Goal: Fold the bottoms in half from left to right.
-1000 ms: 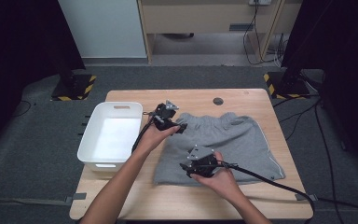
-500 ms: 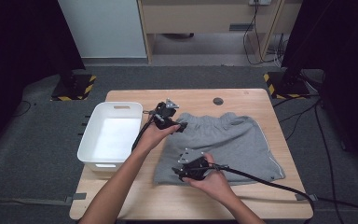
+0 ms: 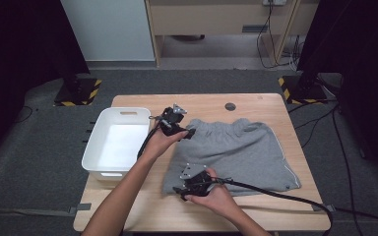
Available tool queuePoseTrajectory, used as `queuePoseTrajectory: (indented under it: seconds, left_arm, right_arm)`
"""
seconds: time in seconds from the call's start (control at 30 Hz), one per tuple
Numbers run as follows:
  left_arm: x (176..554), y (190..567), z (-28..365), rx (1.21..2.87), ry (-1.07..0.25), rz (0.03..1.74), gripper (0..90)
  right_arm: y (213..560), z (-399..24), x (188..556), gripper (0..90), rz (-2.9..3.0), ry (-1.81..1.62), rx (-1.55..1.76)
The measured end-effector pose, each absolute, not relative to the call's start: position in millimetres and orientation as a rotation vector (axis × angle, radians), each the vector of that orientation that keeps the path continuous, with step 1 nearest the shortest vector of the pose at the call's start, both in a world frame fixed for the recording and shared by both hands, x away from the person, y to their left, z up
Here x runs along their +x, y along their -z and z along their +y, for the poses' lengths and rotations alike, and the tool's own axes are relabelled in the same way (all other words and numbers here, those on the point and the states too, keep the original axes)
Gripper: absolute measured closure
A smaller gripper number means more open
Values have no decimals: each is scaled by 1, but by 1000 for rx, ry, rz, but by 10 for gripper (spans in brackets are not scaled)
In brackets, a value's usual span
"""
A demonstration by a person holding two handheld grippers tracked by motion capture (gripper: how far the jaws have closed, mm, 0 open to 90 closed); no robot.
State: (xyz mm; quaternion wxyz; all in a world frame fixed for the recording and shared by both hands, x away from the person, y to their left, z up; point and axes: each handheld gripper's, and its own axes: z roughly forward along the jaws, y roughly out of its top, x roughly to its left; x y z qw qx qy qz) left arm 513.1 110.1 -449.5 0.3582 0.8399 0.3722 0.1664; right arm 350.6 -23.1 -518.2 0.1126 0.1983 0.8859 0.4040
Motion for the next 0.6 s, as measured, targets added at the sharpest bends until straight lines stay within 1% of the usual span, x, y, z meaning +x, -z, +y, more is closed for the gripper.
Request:
queuePoseTrajectory:
  seconds: [0.07,0.27,0.33,0.4,0.5,0.57,0.6]
  left_arm:
    - [513,449,110,2167,-427,958,141]
    - [512,449,108,2164,-427,955,142]
    - [512,450,107,2170,-425,951,142]
    - [512,450,107,2171,-425,949,142]
    - [511,449,106,2168,-426,946,142]
    - [511,449,106,2168,-426,946,142]
    - [511,448,107,2169,-427,946,142]
  right_arm:
    - [520,-23,350,355,2608,-1181,567]
    - [523,-21,346,353,2634,-1205,535]
    - [524,-21,346,377,2637,-1192,535]
    - [525,-21,347,468,2646,-1165,539]
    - [525,-22,347,679,2673,-1171,516]
    - [523,-23,347,791,2674,-1169,500]
    - [522,-24,347,831,2676,-1166,491]
